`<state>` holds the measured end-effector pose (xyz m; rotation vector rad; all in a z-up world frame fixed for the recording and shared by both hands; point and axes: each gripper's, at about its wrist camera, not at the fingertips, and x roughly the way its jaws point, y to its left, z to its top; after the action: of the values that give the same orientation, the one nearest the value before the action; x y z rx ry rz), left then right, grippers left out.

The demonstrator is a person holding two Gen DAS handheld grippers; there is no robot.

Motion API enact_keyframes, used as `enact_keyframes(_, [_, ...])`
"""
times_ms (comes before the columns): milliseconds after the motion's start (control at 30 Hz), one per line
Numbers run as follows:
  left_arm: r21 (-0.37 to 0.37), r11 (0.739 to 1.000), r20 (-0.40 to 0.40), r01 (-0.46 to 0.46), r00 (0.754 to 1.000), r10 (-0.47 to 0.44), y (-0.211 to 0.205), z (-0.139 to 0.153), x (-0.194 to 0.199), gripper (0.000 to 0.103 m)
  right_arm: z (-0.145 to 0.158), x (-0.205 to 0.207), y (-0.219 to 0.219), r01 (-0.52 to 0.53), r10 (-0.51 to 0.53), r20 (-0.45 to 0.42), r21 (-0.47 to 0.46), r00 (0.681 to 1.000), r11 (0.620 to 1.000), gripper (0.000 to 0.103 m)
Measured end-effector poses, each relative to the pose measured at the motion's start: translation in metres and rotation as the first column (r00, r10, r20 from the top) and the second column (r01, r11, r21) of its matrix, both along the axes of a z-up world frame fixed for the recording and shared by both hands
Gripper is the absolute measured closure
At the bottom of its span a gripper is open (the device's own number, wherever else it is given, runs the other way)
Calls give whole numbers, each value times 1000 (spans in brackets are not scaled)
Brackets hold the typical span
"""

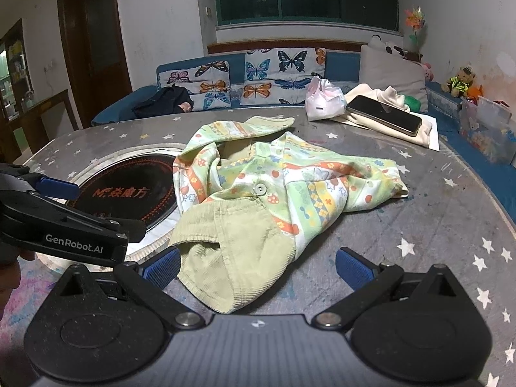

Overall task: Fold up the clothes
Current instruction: 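Move both grippers open toward the crumpled green printed shirt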

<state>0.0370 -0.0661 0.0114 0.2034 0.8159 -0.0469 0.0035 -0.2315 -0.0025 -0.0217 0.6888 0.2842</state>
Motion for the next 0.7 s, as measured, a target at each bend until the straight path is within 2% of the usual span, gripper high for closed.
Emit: enact_keyframes(700, [14,1000,-36,5,999,-5,-7,-8,18,0,-7,18,-2,1,-1,-40,7,999,1000,0])
